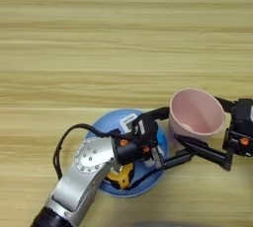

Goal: Move the objects on the table

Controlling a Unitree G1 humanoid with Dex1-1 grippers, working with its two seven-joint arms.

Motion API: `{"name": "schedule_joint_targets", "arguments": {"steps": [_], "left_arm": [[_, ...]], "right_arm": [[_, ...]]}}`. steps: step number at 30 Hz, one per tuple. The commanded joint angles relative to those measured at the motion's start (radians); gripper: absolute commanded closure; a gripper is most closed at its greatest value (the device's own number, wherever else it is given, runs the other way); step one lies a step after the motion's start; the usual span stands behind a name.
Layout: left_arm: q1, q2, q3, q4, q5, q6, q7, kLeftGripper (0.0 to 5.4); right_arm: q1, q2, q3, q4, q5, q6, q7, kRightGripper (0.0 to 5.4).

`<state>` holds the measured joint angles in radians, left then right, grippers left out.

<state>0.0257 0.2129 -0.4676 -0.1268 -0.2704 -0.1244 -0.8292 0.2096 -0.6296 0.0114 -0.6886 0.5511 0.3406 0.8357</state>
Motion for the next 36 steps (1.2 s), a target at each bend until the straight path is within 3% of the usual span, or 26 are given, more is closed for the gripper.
{"name": "schedule_joint_targets", "arguments": {"steps": [1,15,22,36], "left_arm": [[-0.006,0.000,-0.002,0.003,0.016,0.001,0.001,1.44],[-0.012,-0.009,0.001,0.013,0.021,-0.002,0.011,1.47],[-0.017,-0.016,0.002,0.025,0.023,-0.007,0.012,1.47],[-0.026,-0.026,0.010,0.043,0.022,-0.012,0.017,1.48]], "right_arm": [[-0.001,-0.009,0.001,-0.015,0.009,0.009,-0.003,0.97],[0.005,-0.012,0.008,-0.011,0.007,0.010,0.001,0.97],[-0.002,-0.011,0.009,-0.005,0.013,0.018,-0.003,0.02],[0.006,-0.012,-0.019,0.011,0.036,0.009,0.001,0.00]]}}
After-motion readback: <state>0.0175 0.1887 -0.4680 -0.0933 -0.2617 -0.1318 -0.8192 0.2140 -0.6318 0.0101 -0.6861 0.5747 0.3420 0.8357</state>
